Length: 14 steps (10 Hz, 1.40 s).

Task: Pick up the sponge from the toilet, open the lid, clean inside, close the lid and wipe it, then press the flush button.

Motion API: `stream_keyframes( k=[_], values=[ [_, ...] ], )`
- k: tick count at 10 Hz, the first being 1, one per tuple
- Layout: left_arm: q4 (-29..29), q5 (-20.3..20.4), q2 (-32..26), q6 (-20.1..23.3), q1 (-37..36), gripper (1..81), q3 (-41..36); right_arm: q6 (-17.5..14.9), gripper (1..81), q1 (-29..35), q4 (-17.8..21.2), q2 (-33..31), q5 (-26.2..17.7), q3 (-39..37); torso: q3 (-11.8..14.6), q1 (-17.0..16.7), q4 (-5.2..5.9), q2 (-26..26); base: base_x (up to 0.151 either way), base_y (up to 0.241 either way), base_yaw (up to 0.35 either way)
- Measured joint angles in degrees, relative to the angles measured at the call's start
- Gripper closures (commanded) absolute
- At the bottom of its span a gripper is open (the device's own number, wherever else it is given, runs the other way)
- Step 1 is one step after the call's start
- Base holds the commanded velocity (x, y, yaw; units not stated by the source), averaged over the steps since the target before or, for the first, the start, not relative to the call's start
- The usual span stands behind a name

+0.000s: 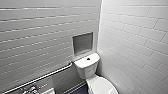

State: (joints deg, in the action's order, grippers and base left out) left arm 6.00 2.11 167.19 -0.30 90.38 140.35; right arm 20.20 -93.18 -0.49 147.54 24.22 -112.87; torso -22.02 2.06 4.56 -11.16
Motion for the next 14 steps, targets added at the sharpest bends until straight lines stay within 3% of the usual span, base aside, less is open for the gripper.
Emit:
stream_keyframes(
  k=[3,7,10,11,13,14],
  values=[
    [-0.93,-0.22,-0.05,0.00,0.79,1.0,0.35,0.00,81.1,-0.34,-0.22,1.07,-0.61,-2.67,4.22,-0.99,0.00,1.13,0.000,0.000,0.000],
    [-11.69,-0.57,0.15,0.00,0.94,1.0,2.71,-0.02,81.1,0.93,-0.91,7.94,-12.51,-14.52,4.83,-1.18,0.00,1.42,0.000,0.000,0.000],
    [-13.57,-0.21,0.74,0.38,0.90,1.0,5.32,-0.15,81.1,2.23,-1.08,13.48,-19.54,-24.48,4.83,-1.18,0.00,1.42,0.000,0.000,0.000],
    [-13.52,-0.24,0.76,0.74,0.74,1.0,5.32,-1.18,81.1,2.23,-1.24,15.08,-21.81,-25.97,4.83,-1.20,0.00,1.42,0.000,0.000,0.000],
    [-13.70,-1.38,0.76,3.58,-0.02,1.0,5.32,-9.12,81.1,2.67,-0.04,15.36,-25.21,-27.26,4.83,-1.20,0.00,1.42,0.000,0.000,0.000],
    [-13.76,-2.11,0.76,4.52,-0.52,1.0,5.32,-13.07,81.1,3.19,3.24,15.06,-26.12,-27.65,4.83,-1.20,0.00,1.42,0.000,0.000,0.000]
  ],
)
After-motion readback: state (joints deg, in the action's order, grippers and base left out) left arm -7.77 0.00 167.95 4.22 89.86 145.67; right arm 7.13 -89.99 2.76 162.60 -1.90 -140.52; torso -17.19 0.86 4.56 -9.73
